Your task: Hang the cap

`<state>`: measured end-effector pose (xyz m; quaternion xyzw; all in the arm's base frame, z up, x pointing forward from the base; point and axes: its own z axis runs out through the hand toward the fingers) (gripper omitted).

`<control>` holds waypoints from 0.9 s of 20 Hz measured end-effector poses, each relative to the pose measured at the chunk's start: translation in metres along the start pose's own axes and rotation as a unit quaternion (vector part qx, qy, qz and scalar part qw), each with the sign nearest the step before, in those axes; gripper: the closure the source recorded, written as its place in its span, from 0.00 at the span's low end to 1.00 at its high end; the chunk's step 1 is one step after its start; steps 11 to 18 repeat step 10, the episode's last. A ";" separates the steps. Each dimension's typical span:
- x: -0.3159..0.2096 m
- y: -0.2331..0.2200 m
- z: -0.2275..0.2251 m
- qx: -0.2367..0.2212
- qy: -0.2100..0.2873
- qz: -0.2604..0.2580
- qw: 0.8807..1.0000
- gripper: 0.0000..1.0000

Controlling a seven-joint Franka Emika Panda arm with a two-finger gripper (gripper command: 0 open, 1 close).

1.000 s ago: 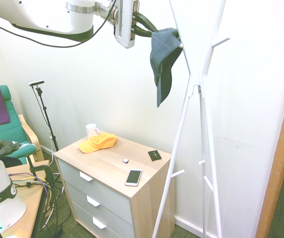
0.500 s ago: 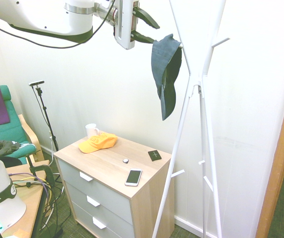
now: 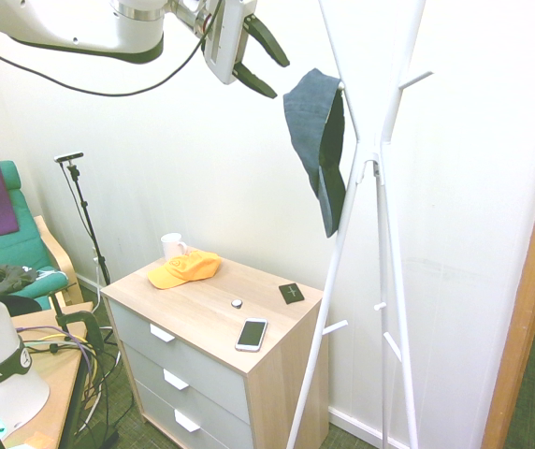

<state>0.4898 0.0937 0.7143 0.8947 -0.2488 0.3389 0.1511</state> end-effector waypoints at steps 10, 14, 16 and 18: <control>-0.034 -0.020 0.037 0.087 -0.265 0.066 0.958 0.00; -0.034 -0.020 0.037 0.087 -0.265 0.066 0.958 0.00; -0.034 -0.020 0.037 0.087 -0.265 0.066 0.958 0.00; -0.034 -0.020 0.037 0.087 -0.265 0.066 0.958 0.00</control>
